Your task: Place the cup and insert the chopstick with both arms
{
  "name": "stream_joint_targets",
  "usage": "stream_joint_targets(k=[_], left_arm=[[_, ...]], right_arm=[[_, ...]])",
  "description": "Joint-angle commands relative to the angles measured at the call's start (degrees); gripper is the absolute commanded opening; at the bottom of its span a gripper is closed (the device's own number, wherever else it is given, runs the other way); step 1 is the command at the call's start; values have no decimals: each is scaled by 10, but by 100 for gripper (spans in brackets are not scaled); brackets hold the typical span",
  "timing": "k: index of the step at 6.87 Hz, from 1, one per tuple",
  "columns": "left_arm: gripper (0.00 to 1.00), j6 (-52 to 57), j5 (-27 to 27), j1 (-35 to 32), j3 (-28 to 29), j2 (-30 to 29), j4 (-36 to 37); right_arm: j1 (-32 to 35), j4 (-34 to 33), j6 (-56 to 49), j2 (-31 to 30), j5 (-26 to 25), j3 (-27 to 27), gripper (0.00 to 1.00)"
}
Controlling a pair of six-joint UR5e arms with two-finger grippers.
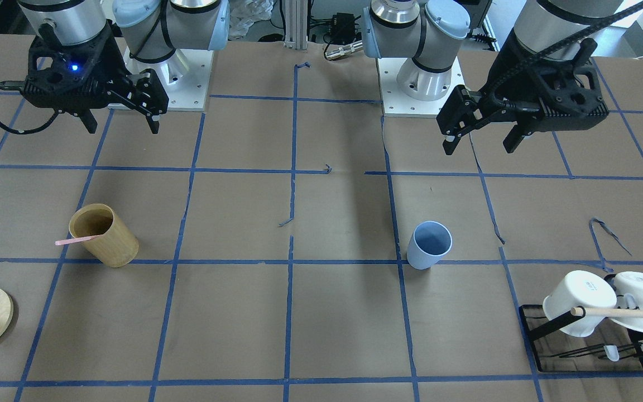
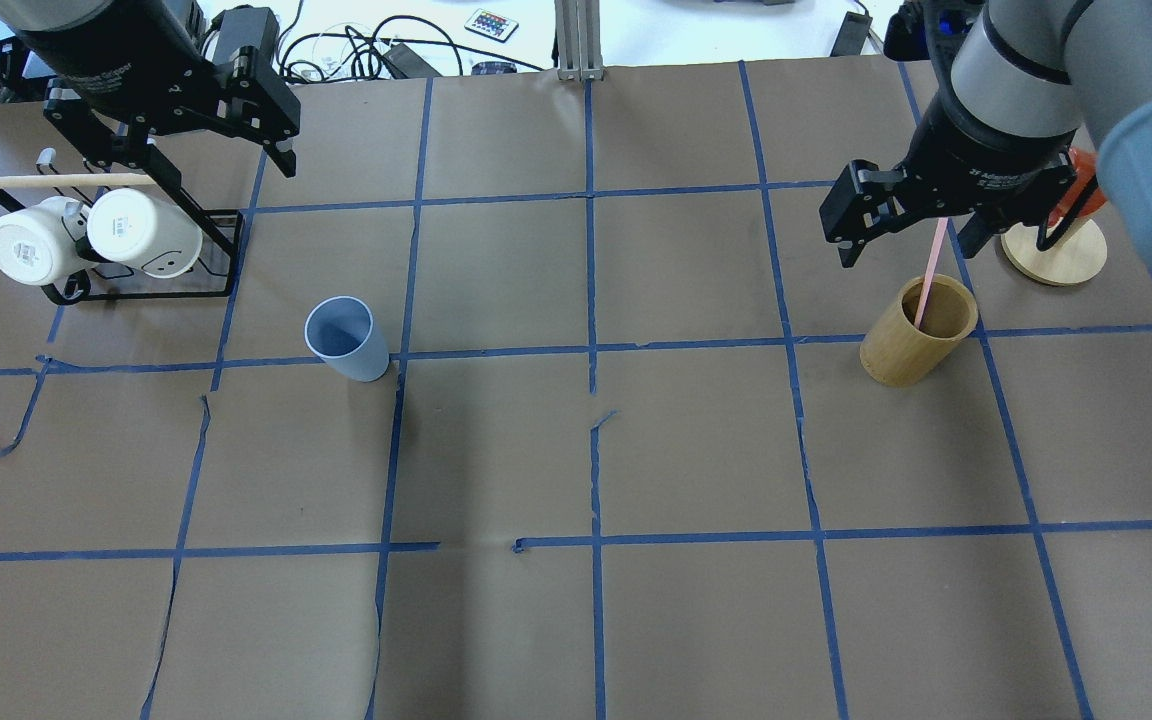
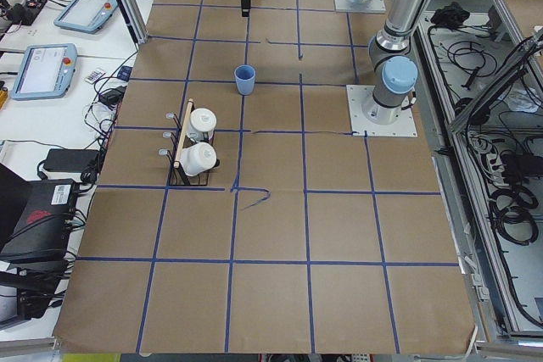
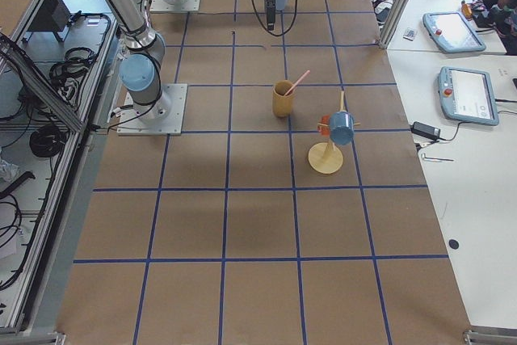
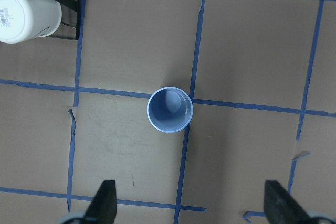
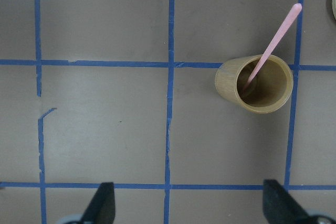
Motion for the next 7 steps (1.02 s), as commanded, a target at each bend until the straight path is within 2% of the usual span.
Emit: stream_joint_targets(k=[1, 7], left_arm=[[100, 1, 3, 3, 1, 18, -5], [100, 24, 3, 8, -13, 17, -5]], right_arm=[[-1, -2, 1, 0, -5, 0, 100], [-3, -3, 1, 3, -7, 0, 100]])
